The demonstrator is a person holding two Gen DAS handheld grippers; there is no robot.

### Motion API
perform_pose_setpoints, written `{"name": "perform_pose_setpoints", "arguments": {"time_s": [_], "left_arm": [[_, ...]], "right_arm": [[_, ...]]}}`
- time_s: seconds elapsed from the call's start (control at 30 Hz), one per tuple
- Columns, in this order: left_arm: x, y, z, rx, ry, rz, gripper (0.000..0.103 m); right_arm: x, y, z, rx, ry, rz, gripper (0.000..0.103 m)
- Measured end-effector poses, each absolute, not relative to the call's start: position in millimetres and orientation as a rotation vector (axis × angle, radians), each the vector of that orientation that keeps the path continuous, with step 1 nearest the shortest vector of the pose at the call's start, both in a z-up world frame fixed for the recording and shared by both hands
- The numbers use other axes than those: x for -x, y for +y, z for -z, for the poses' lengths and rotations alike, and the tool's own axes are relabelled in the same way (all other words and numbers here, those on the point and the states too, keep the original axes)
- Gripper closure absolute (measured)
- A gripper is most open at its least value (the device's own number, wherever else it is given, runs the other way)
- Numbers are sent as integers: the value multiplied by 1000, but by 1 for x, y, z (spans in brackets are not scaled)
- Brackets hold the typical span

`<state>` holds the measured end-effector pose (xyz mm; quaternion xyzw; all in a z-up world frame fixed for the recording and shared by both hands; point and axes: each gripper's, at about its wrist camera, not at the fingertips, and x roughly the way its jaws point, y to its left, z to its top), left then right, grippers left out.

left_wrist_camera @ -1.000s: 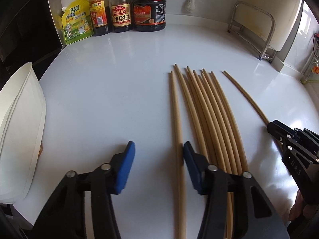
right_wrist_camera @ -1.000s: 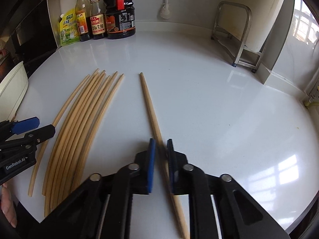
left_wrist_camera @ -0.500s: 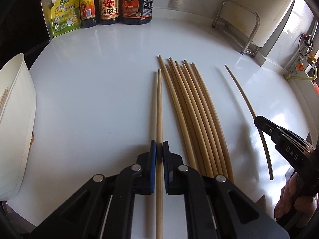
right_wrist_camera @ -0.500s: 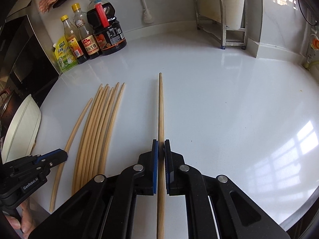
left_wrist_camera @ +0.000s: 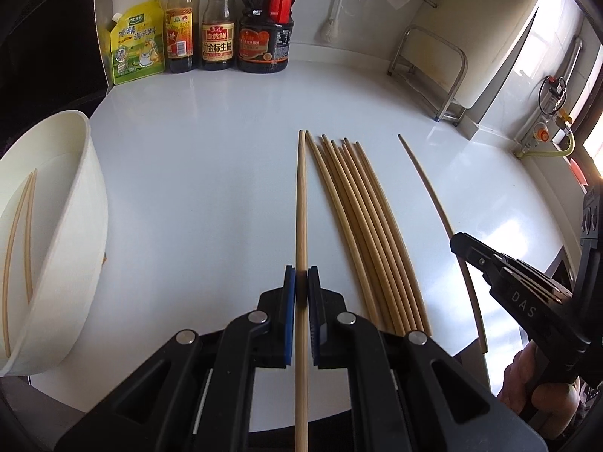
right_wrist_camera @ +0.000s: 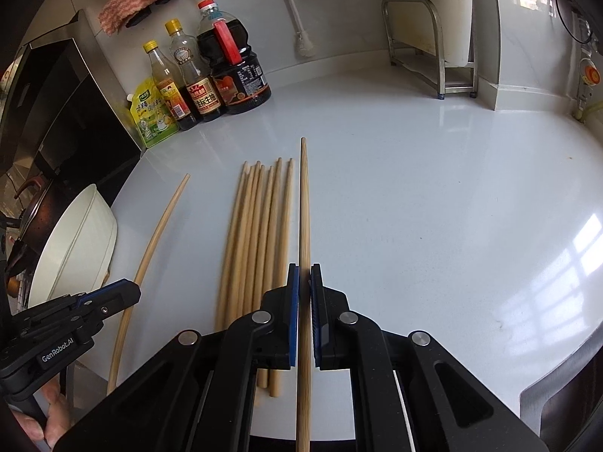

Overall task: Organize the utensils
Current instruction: 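Carry the held chopstick with the right tool over the basin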

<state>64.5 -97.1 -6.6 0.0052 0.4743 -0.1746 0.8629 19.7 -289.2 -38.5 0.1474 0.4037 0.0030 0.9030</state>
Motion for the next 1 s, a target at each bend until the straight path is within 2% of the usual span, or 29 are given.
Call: {"name": "perform_pose_setpoints", "arguments": {"time_s": [0.6,1.0], "left_arm": [[-57,-4,-57,79,835,299,96],[-63,90,-79,151,770,159,96]], "right_arm": [[-35,-187,-21,-210,748,-146,97],[-85,-91,-41,-156,733,-330,97]]}}
